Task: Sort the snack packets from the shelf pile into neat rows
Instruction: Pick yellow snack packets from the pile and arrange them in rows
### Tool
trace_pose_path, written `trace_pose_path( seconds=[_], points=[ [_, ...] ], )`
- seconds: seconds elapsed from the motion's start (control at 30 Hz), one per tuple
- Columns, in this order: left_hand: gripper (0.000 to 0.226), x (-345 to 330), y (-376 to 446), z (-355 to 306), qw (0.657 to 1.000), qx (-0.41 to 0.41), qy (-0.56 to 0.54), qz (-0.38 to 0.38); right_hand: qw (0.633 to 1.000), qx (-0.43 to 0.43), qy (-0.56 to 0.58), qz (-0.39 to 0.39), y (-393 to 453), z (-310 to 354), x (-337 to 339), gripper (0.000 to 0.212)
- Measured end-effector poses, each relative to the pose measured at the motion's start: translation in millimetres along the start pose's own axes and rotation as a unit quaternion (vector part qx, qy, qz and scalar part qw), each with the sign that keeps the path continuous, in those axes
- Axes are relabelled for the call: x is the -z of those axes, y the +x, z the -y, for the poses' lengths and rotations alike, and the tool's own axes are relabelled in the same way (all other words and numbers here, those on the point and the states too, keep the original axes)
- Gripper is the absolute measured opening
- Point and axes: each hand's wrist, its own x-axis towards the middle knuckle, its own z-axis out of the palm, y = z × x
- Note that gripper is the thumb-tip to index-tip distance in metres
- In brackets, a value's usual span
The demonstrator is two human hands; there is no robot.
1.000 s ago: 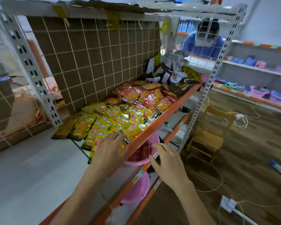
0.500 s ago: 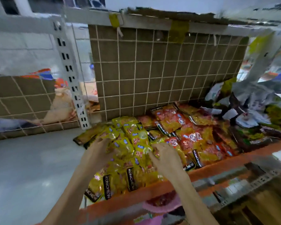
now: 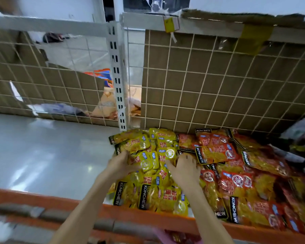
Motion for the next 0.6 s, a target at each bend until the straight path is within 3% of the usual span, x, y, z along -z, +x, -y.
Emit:
trace_pose_path(
  seconds=[0.13, 0.27, 0.4, 0.6],
  points=[
    [0.049, -7.5, -4.0, -4.4, 0.985, 0.015, -0.173, 0.009, 0.997, -0.017, 0.079, 0.014, 5.9, -1.6, 0.4, 0.038],
    [0.036, -13.0, -3.1, -13.4, 0.964, 0.025, -0.264, -0.018, 0.985, -0.019, 0.170, 0.016, 9.7, -4.1, 4.2, 0.021],
    [0.020, -13.3, -1.9, -23.5, 0.929, 0.017, -0.368, -0.034, 0.944, -0.027, 0.326, -0.027, 10.5, -8.0, 12.7, 0.019],
    [0.052, -6.5, 12.5, -45.6, 0.885, 0.037, -0.460, -0.059, 0.915, -0.020, 0.386, -0.114, 19.4, -20.5, 34.1, 0.029]
  ],
)
